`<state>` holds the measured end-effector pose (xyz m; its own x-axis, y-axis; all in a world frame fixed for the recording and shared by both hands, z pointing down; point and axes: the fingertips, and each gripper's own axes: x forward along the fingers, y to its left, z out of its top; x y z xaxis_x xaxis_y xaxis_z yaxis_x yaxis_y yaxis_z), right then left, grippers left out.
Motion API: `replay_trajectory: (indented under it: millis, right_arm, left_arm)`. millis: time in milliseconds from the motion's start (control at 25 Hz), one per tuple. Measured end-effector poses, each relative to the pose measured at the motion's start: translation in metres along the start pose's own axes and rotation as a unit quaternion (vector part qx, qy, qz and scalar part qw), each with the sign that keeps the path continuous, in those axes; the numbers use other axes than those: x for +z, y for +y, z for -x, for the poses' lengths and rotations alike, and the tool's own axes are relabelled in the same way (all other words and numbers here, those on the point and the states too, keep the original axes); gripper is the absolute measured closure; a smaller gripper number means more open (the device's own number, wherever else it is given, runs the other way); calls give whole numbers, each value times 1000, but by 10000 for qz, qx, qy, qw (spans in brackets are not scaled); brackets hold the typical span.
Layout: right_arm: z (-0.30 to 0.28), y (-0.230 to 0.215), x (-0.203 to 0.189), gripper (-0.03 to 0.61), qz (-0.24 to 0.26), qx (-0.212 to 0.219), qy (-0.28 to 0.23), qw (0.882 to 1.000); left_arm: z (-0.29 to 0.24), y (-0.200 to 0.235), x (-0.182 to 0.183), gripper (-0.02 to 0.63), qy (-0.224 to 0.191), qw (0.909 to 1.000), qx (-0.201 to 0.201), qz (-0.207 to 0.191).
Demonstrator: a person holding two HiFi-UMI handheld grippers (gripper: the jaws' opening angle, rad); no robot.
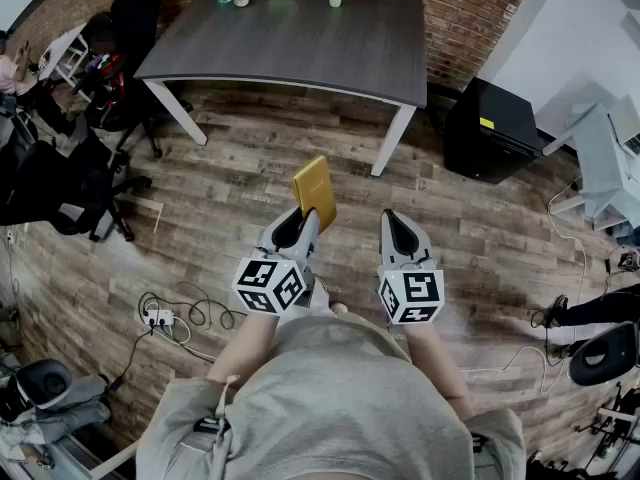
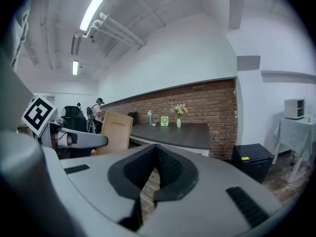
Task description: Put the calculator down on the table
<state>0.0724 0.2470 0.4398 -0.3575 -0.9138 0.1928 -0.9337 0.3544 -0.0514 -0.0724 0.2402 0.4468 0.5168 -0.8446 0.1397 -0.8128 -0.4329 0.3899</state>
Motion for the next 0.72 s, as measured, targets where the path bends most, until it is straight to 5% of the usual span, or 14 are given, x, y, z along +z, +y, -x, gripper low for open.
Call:
replay_trajectory:
  millis: [720]
  right_arm:
    - [63, 23, 1, 578, 17, 161, -249, 9996]
  left_arm:
    - [53, -41, -7, 529, -152, 9999, -9, -40]
